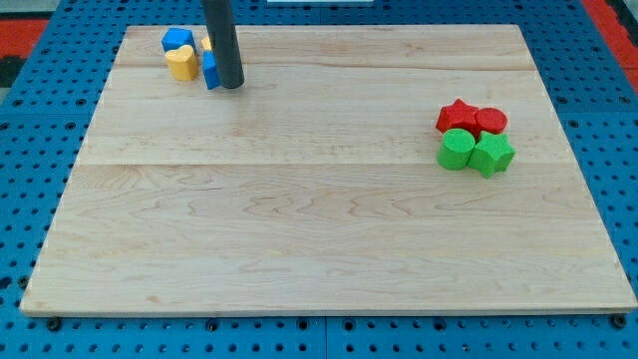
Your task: Push the green blocks and the red blocks towards the bottom right of the board
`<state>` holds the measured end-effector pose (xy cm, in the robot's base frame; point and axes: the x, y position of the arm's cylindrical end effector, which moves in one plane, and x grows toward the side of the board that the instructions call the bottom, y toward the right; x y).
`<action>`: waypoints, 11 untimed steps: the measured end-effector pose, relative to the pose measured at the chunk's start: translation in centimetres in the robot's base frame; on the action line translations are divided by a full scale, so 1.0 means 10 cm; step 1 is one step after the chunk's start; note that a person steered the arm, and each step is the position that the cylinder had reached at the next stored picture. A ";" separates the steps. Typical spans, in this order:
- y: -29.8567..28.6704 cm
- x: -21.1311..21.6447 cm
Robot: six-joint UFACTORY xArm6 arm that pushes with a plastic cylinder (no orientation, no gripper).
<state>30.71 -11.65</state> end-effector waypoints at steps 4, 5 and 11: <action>0.98 0.14; 1.40 -0.04; 3.07 1.76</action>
<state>48.34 19.09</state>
